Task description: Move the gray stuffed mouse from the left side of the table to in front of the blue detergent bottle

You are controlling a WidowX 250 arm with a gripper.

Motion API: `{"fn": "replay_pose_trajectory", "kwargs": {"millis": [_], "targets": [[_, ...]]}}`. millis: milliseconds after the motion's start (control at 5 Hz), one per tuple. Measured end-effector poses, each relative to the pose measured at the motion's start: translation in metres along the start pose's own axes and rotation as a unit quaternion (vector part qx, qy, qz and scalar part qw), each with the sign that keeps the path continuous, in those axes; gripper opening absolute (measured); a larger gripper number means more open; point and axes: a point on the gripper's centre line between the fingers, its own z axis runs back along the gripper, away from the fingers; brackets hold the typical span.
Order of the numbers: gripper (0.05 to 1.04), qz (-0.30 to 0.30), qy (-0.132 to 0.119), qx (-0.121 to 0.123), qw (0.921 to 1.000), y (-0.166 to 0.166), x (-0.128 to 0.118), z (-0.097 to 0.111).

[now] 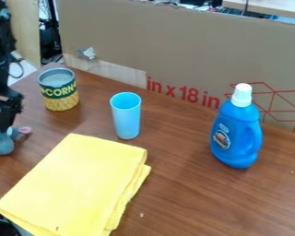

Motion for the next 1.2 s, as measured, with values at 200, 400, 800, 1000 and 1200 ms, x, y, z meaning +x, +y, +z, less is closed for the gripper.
{"fn": "replay_pose_trajectory", "kwargs": {"millis": [200, 400, 800, 1000, 1200], "targets": [[1.000, -0.002, -0.023, -0.036, 0.9991, -0.007, 0.001, -0.011], [1.000, 0.009, -0.039, -0.096, 0.9946, -0.016, -0.002, -0.021], [0.682, 0.049, -0.051, -0.169, 0.9831, -0.008, -0.003, -0.028], [0.575, 0.034, -0.039, -0.182, 0.9819, -0.011, -0.010, -0.020], [0.560, -0.020, -0.047, -0.156, 0.9865, -0.027, -0.014, 0.035]]}}
